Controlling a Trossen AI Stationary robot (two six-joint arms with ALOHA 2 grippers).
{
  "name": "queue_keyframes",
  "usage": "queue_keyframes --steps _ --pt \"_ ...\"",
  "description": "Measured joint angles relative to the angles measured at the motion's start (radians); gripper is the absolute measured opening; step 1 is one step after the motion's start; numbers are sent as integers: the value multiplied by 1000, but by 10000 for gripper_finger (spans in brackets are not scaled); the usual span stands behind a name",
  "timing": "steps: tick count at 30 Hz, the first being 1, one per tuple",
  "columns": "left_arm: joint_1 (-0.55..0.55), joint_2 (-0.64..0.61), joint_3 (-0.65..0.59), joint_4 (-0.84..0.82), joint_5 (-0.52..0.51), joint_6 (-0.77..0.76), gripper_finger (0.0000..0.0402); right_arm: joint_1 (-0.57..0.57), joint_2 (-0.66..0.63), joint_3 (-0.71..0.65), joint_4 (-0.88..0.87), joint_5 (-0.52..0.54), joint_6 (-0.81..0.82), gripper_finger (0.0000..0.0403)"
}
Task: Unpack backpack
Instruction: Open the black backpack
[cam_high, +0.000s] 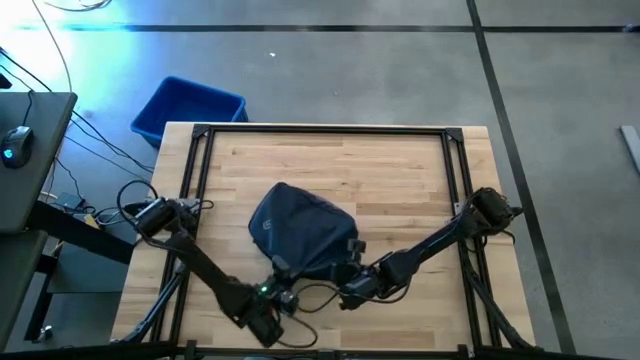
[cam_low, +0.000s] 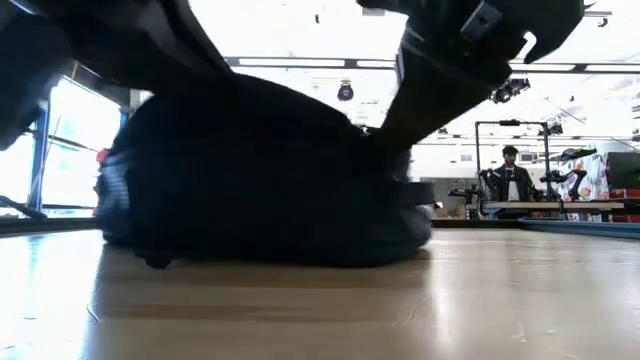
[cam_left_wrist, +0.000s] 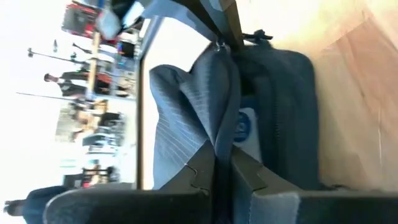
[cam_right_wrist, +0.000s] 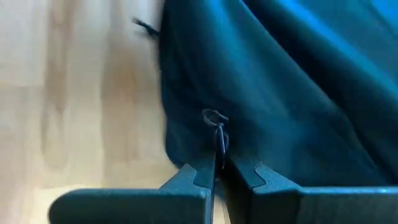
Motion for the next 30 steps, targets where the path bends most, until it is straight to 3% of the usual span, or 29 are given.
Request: queue_keyframes --steps 8,14,17,24,27,30 --pt "-74 -61 26 -144 -179 -157 0 -4 -4 0 -273 57 184 0" --pt "-101 -117 16 -336 -229 -423 0 -25 -4 0 -426 130 289 0" --pt "-99 -140 -23 -438 -243 -586 0 -24 -4 -2 -344 88 205 0" --pt "-88 -177 -104 -770 -316 -1076 0 10 -2 -3 -8 -142 -77 0" --pt "-89 -205 -137 -905 -324 -1282 0 20 -2 -2 111 -165 -162 0" --pt "-81 -236 -188 -929 -320 -1409 1 19 -2 -2 193 -160 -198 0"
